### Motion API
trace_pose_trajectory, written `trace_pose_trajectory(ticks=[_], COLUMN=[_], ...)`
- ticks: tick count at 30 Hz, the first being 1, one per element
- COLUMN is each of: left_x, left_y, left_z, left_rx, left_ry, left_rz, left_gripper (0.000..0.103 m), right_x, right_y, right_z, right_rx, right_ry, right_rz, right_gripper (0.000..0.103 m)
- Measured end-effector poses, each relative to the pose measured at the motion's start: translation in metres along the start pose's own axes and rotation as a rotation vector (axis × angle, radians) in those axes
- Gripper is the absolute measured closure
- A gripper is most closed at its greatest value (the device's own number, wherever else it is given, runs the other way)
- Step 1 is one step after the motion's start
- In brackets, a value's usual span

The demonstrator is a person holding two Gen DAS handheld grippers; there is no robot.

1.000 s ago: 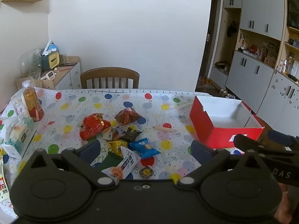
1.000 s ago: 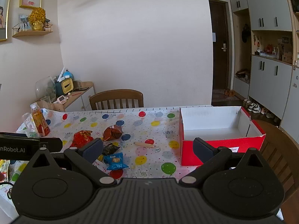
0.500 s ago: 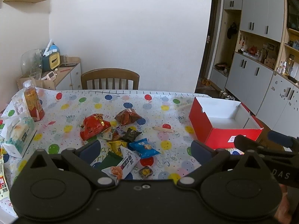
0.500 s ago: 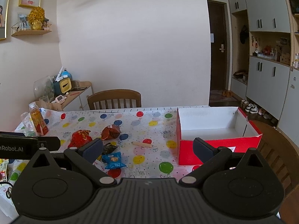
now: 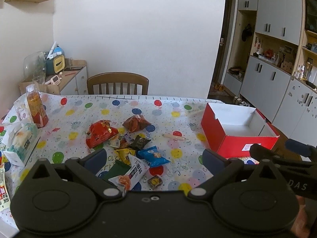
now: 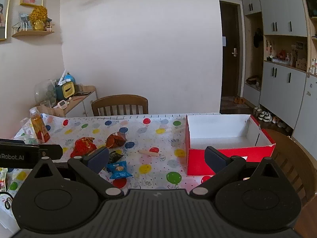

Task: Organize snacks

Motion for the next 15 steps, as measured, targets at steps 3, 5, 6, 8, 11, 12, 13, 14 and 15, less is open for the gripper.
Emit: trace_pose_trajectory(ticks=[3,5,6,8,11,12,13,14,15], left_x=[0.0011,0.0010,0.0015,0.0016,0.0019,0.0017,0.0016,0.0017,0.0018], left_y=[0.0002,0.0002,0.0005,0.0007,0.0012,0.0013,0.0015,0.0018,0.0019], left_z=[-0.0011,-0.0012,-0.0019,-0.0016,-0.0006,-0.0008,-0.0007,-0.0007,-0.0008], left_rx=[0.002,0.001,0.000,0.000,0.000,0.001,0.000,0.000,0.000], left_ry=[0.002,0.001,0.001,0.001,0.002,0.003,0.003,0.002,0.002], left_rz=[0.002,0.002,0.003,0.005,0.004,0.003,0.003,0.004,0.005], left_gripper=[0.000,0.000,0.000,0.000,0.000,0.000,0.000,0.000,0.000], right_x=[0.0004,0.0005,0.0007,0.0011,0.0020,0.0021,0.0024,0.0024,0.0022], right_y=[-0.0004,-0.0010,-0.0011,-0.0023,-0.0046,-0.0049,-0.0054,-0.0057,-0.0057], right_z=[-0.0012,-0.0017,-0.0017,-0.0017,-0.0031,-0.0038,-0.0041,-0.0039,-0.0039], right_rx=[0.003,0.005,0.005,0.010,0.018,0.019,0.020,0.020,0.020], right_ry=[0.008,0.010,0.010,0.009,0.016,0.019,0.021,0.021,0.021], right_rz=[-0.002,-0.004,-0.006,-0.010,-0.023,-0.026,-0.029,-0.030,-0.029], right_gripper=[0.000,0.000,0.000,0.000,0.000,0.000,0.000,0.000,0.000])
Point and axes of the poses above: each gripper's, at about its wrist camera, not at the fingertips, and z roughly the way its jaws point, y to its right, x to its top, the point moved 3 cm from there along z, roughly the way its jaws point, and after that the axes turned 1 degree about -z, right-handed, at the moved point
